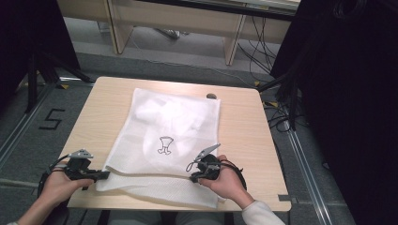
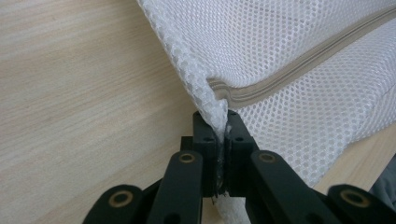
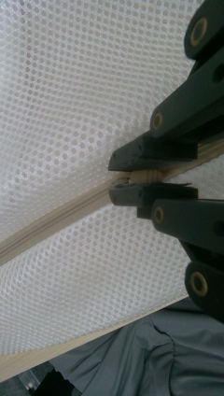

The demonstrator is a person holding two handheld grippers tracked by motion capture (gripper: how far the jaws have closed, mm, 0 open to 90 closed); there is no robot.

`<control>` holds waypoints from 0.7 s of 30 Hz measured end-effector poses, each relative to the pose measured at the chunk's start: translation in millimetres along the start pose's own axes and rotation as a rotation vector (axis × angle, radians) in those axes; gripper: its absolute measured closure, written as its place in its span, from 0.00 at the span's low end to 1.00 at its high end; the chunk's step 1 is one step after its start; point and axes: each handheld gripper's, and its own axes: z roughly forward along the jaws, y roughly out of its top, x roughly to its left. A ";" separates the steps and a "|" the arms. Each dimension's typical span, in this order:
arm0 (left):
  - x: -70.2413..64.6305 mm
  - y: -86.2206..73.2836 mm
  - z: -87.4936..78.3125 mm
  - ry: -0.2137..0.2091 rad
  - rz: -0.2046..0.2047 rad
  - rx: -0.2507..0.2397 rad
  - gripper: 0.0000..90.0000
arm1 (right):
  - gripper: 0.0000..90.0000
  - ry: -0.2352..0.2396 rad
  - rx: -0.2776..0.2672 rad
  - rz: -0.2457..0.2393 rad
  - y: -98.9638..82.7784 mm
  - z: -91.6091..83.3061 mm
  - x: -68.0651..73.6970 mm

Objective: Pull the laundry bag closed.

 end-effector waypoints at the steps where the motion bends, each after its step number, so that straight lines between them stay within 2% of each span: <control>1: 1.3 0.2 -1.1 -0.002 0.015 0.015 0.95 | 0.92 -0.001 0.005 -0.007 -0.2 -0.6 -1.0; 2: 0.8 0.1 -0.8 0.000 0.010 0.010 0.95 | 0.92 0.005 0.005 -0.006 -0.7 -0.8 -1.4; 3: -0.7 -0.1 0.9 0.006 -0.011 -0.010 0.95 | 0.92 0.006 0.004 -0.008 -1.0 -0.9 -1.7; 4: -0.5 -0.1 0.9 0.005 -0.010 -0.010 0.95 | 0.92 0.001 0.006 -0.011 -1.5 -1.3 -1.8; 5: 1.2 0.2 -1.2 0.000 0.017 0.015 0.95 | 0.92 0.003 0.005 -0.006 -1.9 -1.9 -1.9; 9: 0.9 0.1 -1.1 0.002 0.012 0.010 0.95 | 0.92 0.000 0.000 -0.020 -3.6 -1.6 -4.1; 10: 0.4 -0.6 -0.4 0.008 0.008 -0.008 0.95 | 0.92 -0.001 0.010 0.003 -4.5 -2.8 -3.4; 11: 0.2 -0.8 0.1 0.007 0.002 -0.015 0.95 | 0.92 -0.004 0.005 -0.002 -5.1 -2.5 -4.3; 13: 0.6 -0.4 -0.4 0.006 0.012 -0.003 0.95 | 0.92 0.003 0.008 0.013 -6.5 -5.0 -5.2; 15: 1.1 0.2 -1.2 0.002 0.015 0.014 0.95 | 0.92 -0.001 -0.003 -0.009 -7.5 -4.9 -7.3; 17: 0.8 0.0 -1.0 0.005 0.012 0.007 0.95 | 0.92 -0.005 0.002 -0.010 -8.6 -5.3 -8.1; 18: 0.4 -0.7 0.2 0.006 0.009 -0.013 0.95 | 0.92 -0.003 -0.001 -0.007 -9.2 -5.1 -8.6; 19: 0.6 -0.1 -0.9 0.009 0.012 0.005 0.95 | 0.92 -0.010 0.000 -0.005 -9.8 -4.8 -8.5; 21: 1.1 0.1 -1.2 0.003 0.014 0.012 0.95 | 0.92 -0.004 0.001 -0.005 -10.7 -6.1 -9.8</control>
